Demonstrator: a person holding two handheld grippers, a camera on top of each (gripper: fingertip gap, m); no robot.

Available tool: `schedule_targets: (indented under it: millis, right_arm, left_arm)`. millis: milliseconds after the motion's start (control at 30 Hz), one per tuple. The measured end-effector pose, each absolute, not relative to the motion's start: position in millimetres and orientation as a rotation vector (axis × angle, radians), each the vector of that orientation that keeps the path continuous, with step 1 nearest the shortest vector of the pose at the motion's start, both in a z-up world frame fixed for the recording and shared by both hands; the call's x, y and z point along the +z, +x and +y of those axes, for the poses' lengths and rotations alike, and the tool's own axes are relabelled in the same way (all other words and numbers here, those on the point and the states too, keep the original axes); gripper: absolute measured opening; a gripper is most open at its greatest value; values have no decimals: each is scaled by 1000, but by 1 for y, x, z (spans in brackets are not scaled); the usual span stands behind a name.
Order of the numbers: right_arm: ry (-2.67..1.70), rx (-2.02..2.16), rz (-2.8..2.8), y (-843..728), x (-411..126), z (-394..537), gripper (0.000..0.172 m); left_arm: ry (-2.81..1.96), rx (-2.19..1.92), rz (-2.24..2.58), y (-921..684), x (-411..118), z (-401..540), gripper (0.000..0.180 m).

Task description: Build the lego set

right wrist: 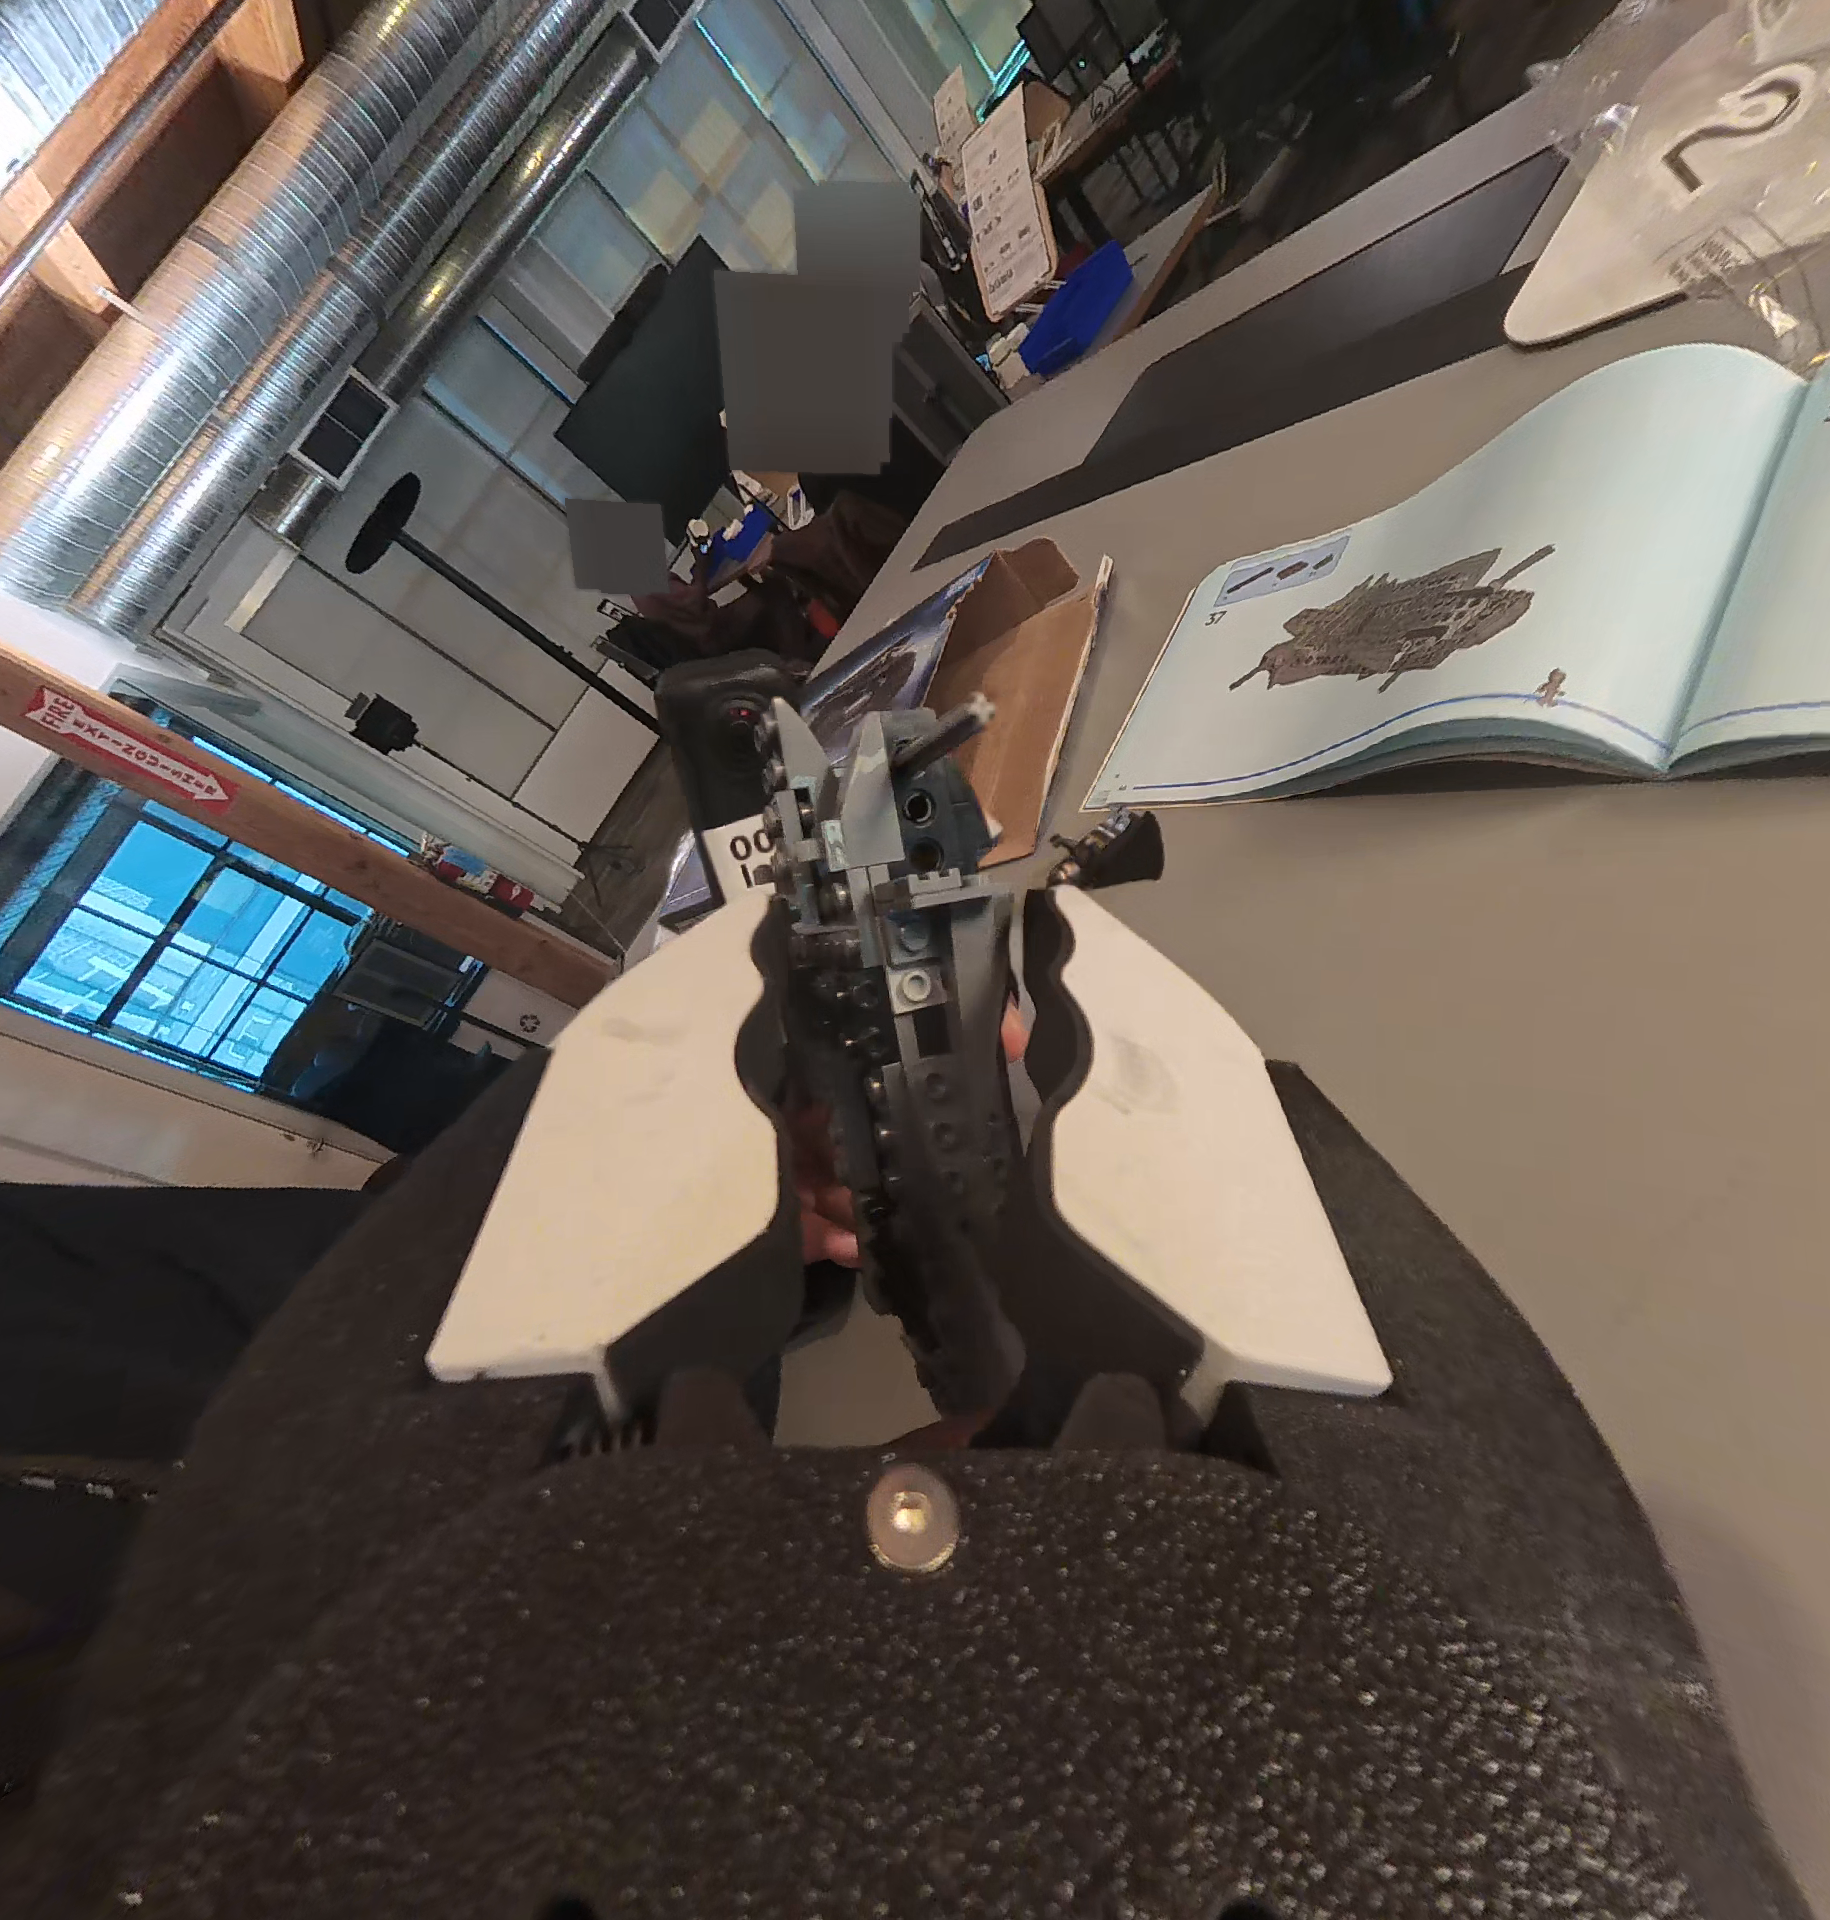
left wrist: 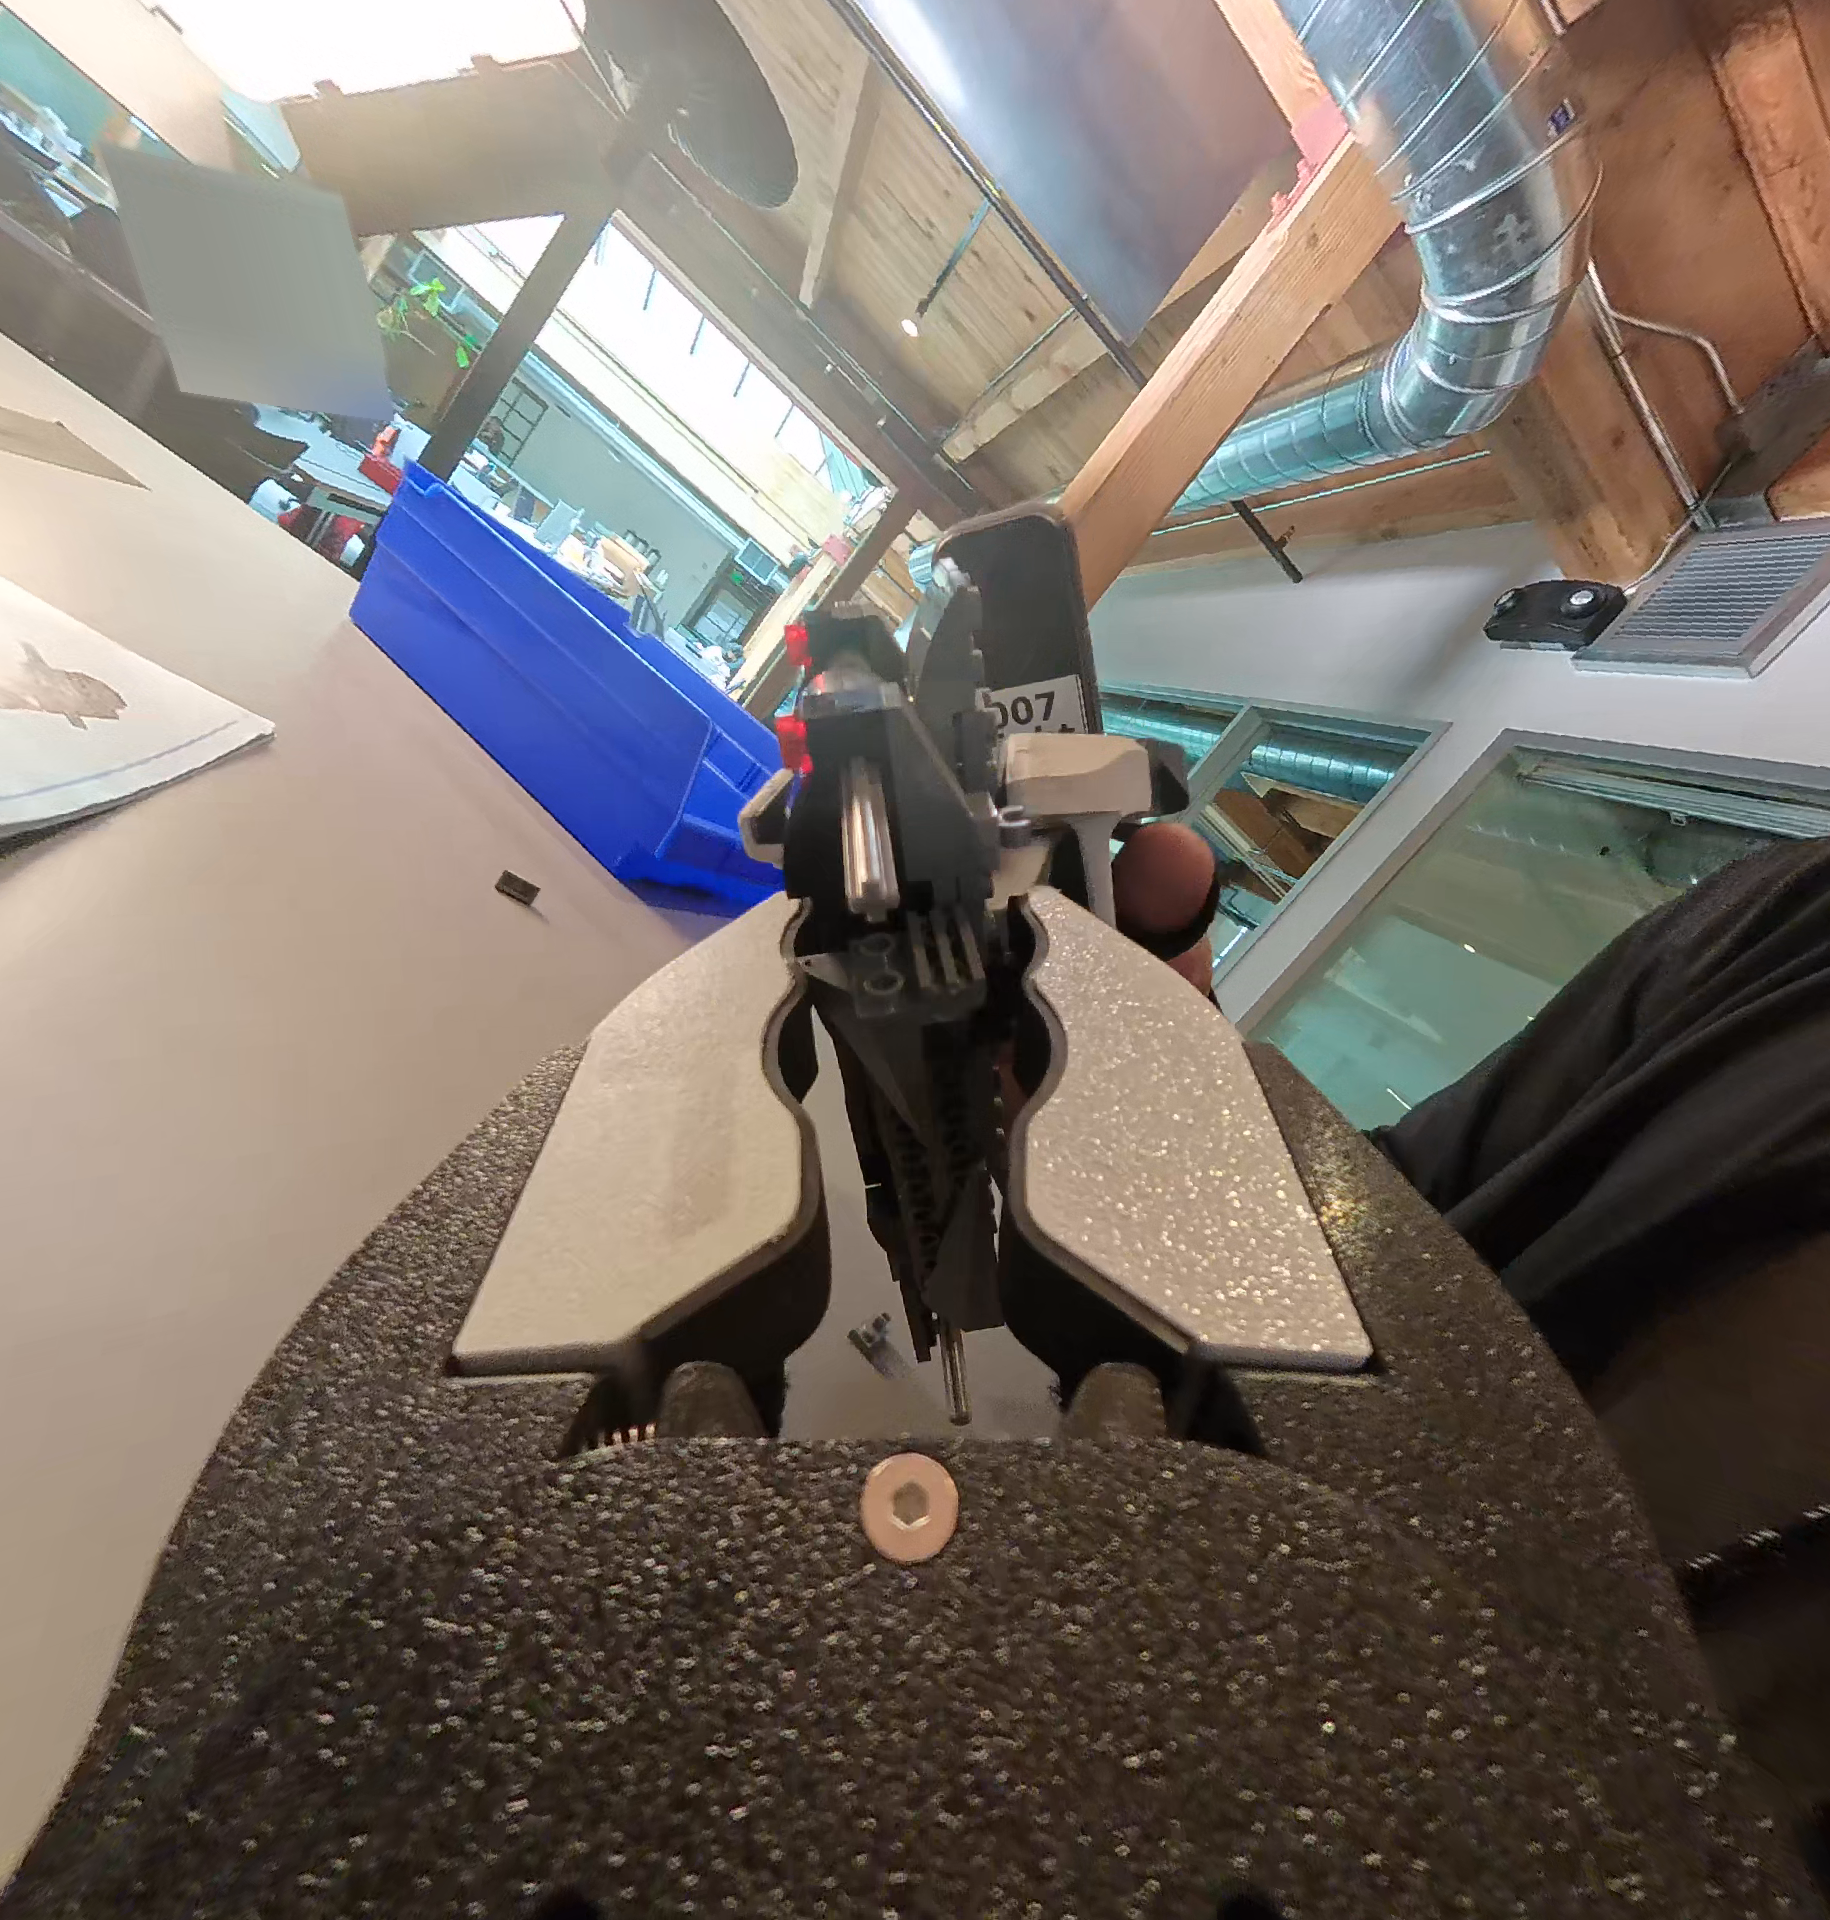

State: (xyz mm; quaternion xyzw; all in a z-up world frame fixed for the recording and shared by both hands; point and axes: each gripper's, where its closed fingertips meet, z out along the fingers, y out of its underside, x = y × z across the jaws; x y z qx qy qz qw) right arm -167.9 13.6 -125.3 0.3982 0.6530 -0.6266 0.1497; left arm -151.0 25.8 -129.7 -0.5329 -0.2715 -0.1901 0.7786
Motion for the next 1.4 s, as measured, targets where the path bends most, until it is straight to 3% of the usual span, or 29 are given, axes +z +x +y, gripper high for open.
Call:
schedule_targets:
  millis: [433, 800, 1400]
  right_arm:
    - [1040, -1649, 1879, -145, -140, 47, 45]
    - [947, -1634, 1763, -130, -116, 103, 44]
    - [983, -1810, 1754, -109, -85, 103, 40]
  left_arm:
    - [-1095, -402, -794, -133, -138, 67, 35]
    - [-1012, -292, -816, -119, -112, 122, 35]
    - [-938, -400, -611, -100, -79, 119, 35]
